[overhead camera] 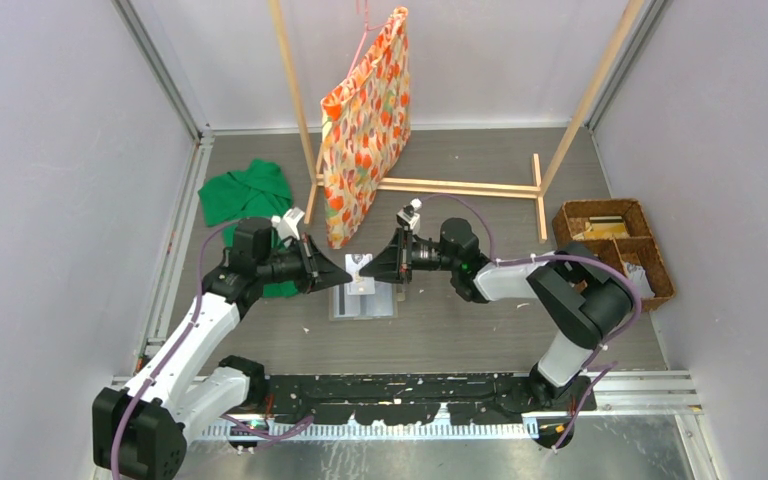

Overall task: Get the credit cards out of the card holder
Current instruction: Place the credit card in the storage box.

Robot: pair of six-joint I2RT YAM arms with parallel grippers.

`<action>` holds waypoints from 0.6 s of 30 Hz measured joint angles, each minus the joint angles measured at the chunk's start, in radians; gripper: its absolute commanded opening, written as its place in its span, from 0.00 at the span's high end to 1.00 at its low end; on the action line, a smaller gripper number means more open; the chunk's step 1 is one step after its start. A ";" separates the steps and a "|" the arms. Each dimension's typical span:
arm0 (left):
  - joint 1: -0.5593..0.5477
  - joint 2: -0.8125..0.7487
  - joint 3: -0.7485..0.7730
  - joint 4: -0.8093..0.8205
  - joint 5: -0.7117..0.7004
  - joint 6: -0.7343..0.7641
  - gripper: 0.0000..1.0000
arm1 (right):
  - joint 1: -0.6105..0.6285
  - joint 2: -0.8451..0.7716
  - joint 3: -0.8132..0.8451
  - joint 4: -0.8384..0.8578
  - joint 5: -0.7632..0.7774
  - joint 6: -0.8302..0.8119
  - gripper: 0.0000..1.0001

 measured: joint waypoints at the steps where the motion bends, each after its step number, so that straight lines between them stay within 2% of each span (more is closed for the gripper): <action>1: 0.000 0.000 0.000 0.001 0.001 -0.002 0.99 | 0.000 0.004 -0.002 0.003 -0.001 0.003 0.98; 3: 0.000 0.000 0.000 -0.001 -0.001 -0.004 0.96 | 0.000 0.007 -0.004 0.008 -0.002 0.014 0.99; 7: 0.002 0.005 0.000 -0.005 -0.004 -0.003 0.68 | 0.000 -0.006 -0.004 -0.029 0.012 -0.018 0.99; 9: 0.002 0.018 0.002 -0.023 -0.009 0.012 0.64 | -0.003 -0.056 -0.001 -0.164 0.050 -0.094 0.99; 11: 0.002 0.027 0.014 -0.060 -0.022 0.025 0.62 | -0.016 -0.139 0.021 -0.390 0.125 -0.204 1.00; 13: 0.003 0.027 0.031 -0.090 -0.038 0.043 0.62 | -0.053 -0.245 0.077 -0.679 0.273 -0.321 0.99; 16: 0.003 0.028 0.068 -0.118 -0.059 0.058 0.62 | -0.141 -0.404 0.169 -1.052 0.585 -0.426 0.99; 18: 0.003 0.031 0.090 -0.125 -0.068 0.072 0.62 | -0.189 -0.504 0.201 -1.237 0.785 -0.458 1.00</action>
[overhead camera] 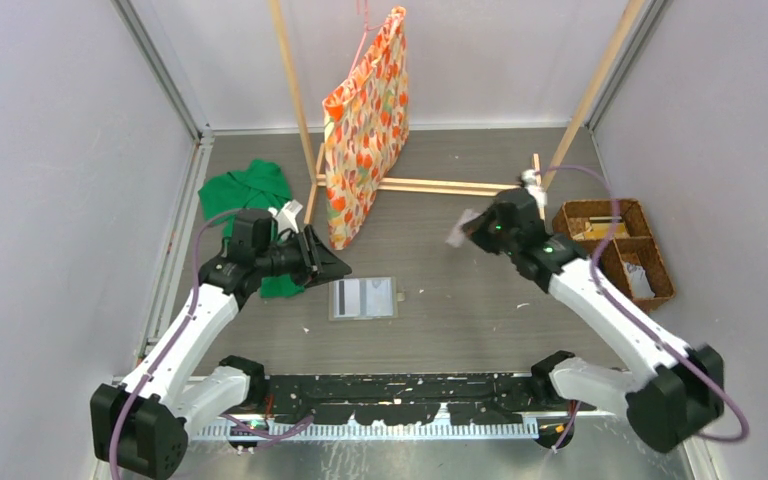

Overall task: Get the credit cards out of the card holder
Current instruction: Place the credit card in the storage box.

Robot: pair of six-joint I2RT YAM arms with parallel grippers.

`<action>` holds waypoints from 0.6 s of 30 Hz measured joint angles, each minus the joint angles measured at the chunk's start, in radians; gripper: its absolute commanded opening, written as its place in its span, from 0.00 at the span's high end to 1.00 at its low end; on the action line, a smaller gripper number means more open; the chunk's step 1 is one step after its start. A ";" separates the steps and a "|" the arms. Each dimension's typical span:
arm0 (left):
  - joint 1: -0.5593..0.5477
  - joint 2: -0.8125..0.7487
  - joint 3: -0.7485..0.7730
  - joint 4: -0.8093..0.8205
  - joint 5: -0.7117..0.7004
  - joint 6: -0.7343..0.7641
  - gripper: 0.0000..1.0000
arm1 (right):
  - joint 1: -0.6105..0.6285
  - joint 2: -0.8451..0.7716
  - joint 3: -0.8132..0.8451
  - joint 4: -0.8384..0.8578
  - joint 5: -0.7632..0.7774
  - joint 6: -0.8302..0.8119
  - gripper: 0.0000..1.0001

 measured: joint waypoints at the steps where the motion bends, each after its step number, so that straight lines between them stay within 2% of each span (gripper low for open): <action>1: 0.000 0.004 0.008 0.000 -0.003 0.003 0.62 | -0.027 -0.060 0.018 -0.122 0.140 -0.021 1.00; 5: 0.000 0.023 0.016 0.000 -0.009 0.009 0.62 | -0.067 -0.143 0.088 -0.450 0.521 -0.087 1.00; 10: 0.000 0.043 0.018 0.000 -0.005 0.019 0.62 | -0.140 -0.047 0.163 -0.691 0.956 -0.146 0.99; 15: 0.000 0.056 0.019 0.002 0.012 0.025 0.63 | -0.308 0.083 0.190 -0.806 1.214 -0.134 0.99; 18: 0.000 0.056 0.019 0.002 0.021 0.026 0.63 | -0.376 0.135 0.193 -0.858 1.302 -0.091 1.00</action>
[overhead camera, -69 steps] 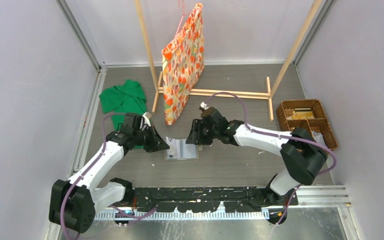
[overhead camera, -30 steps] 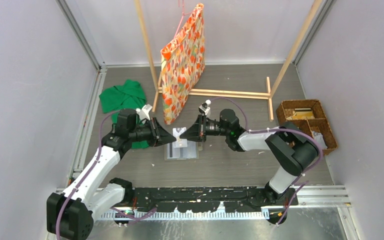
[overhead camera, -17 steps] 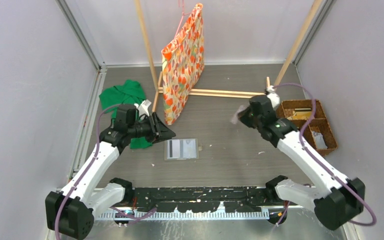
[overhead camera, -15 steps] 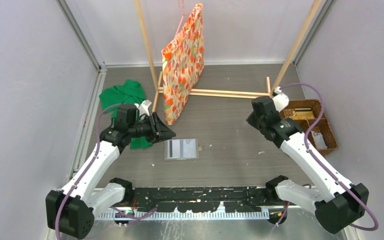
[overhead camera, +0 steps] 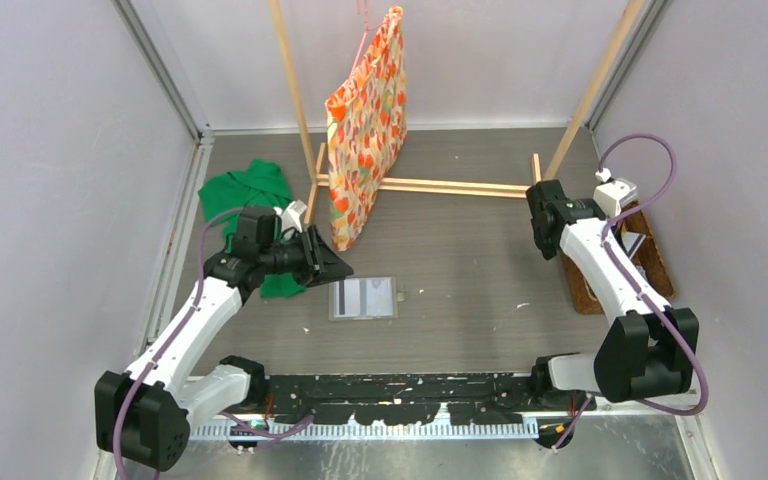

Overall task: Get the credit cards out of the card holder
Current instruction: Place the credit card in the storage box.

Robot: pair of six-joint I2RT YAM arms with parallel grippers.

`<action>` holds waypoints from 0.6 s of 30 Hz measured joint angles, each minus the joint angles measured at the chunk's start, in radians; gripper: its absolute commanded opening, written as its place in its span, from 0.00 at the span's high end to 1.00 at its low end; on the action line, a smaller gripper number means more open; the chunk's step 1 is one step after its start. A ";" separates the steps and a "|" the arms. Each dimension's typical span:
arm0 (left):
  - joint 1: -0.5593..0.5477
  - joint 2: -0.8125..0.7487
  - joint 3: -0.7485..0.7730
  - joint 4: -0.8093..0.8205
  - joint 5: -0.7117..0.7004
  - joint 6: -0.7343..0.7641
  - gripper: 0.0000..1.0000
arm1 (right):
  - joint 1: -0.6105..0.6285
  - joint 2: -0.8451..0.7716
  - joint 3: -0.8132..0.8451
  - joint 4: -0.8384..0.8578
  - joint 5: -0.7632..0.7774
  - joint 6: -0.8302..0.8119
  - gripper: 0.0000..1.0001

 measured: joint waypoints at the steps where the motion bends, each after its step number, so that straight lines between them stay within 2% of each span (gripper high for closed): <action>1: 0.000 0.000 0.000 0.000 0.002 0.001 0.63 | -0.011 0.008 0.000 -0.005 0.014 0.007 1.00; 7: 0.000 0.003 0.020 -0.012 0.010 0.027 0.65 | -0.054 0.040 0.023 -0.002 0.034 0.021 0.99; 12: 0.000 0.003 0.021 -0.009 0.018 0.052 0.66 | -0.085 0.095 0.069 -0.043 0.083 0.097 0.99; 18: 0.000 0.060 0.042 -0.012 0.019 0.074 0.66 | -0.127 0.102 0.034 -0.024 0.183 0.167 0.99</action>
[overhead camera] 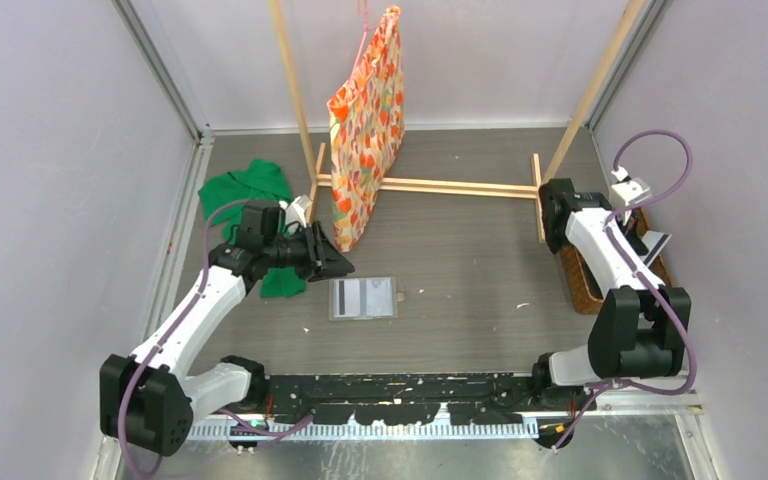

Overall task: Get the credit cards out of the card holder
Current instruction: Place the credit card in the storage box.

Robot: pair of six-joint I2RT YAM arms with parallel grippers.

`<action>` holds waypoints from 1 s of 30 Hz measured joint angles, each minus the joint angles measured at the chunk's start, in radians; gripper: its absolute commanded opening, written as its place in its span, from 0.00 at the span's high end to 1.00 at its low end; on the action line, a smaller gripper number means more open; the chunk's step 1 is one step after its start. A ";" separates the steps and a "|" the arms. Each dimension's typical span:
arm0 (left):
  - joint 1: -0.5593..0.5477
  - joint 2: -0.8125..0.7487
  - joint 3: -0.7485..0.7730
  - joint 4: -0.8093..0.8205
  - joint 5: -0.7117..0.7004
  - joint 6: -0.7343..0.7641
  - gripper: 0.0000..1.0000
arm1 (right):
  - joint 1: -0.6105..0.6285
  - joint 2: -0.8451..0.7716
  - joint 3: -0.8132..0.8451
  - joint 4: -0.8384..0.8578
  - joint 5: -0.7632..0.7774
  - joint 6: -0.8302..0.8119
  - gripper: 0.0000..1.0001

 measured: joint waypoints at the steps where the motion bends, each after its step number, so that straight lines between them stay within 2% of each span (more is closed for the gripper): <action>1: 0.000 0.011 0.004 0.000 0.000 0.000 0.66 | -0.008 0.006 -0.012 -0.001 0.009 0.021 0.99; 4: 0.000 0.054 0.017 0.007 0.007 -0.006 0.67 | -0.045 0.094 -0.009 -0.098 0.033 0.206 1.00; 8: 0.000 0.126 0.055 0.006 0.026 -0.007 0.69 | -0.063 0.333 0.092 -0.304 0.047 0.540 0.99; 12: 0.000 0.156 0.093 -0.010 0.026 0.008 0.69 | -0.060 0.496 0.137 -0.354 0.055 0.704 1.00; 18: 0.000 0.158 0.106 -0.019 0.020 0.012 0.70 | -0.060 0.502 0.161 -0.416 0.057 0.773 0.99; 26: 0.000 0.205 0.106 -0.017 0.013 0.011 0.71 | -0.069 0.502 0.235 -0.432 0.063 0.731 0.99; 30: 0.000 0.206 0.106 -0.015 0.013 0.012 0.70 | -0.117 0.502 0.239 -0.434 0.064 0.697 0.99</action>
